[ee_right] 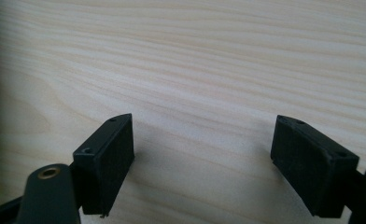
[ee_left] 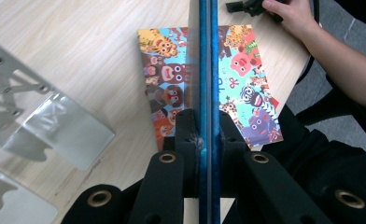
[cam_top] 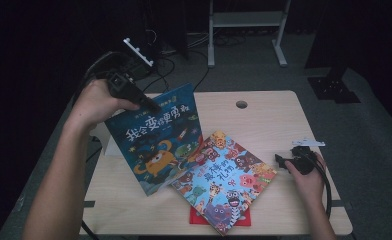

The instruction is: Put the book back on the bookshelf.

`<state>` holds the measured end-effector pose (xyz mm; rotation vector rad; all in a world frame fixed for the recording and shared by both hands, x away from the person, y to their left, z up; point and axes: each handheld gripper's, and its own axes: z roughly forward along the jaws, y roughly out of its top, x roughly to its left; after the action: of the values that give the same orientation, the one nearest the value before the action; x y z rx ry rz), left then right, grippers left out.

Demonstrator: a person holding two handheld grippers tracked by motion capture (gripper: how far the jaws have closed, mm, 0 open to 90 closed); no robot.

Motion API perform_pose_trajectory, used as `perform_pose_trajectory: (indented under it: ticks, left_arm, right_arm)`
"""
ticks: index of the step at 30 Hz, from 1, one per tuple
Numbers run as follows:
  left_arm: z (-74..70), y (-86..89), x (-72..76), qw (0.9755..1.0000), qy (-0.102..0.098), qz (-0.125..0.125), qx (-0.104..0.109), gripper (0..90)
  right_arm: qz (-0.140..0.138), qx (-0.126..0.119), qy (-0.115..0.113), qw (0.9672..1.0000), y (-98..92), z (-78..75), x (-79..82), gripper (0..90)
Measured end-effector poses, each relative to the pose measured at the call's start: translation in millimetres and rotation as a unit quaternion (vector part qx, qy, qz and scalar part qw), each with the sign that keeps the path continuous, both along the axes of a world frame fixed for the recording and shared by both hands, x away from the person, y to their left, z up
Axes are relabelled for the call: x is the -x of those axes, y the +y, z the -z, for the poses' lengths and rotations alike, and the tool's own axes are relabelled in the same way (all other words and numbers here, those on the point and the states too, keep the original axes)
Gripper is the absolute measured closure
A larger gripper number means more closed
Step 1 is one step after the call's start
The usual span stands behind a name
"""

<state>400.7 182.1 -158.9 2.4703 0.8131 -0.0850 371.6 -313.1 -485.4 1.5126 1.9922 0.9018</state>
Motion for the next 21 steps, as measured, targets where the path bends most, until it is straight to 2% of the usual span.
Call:
perform_pose_trajectory:
  ticks: [12,17,21]
  left_arm:
    - [-4.6,42.2,9.7,0.9994,-0.013,-0.031,0.009,82.6]
    - [-5.5,62.5,12.4,0.9987,-0.007,-0.047,0.018,82.6]
    - [-6.0,78.1,15.9,0.9979,-0.009,-0.061,0.021,82.6]
  right_arm:
    - [0.002,0.0,0.002,1.0,0.1,0.0,-0.2,19.1]
    - [0.002,0.0,0.002,1.0,0.0,0.0,-0.2,19.0]
    - [0.002,0.0,0.001,1.0,0.0,0.0,-0.2,19.0]
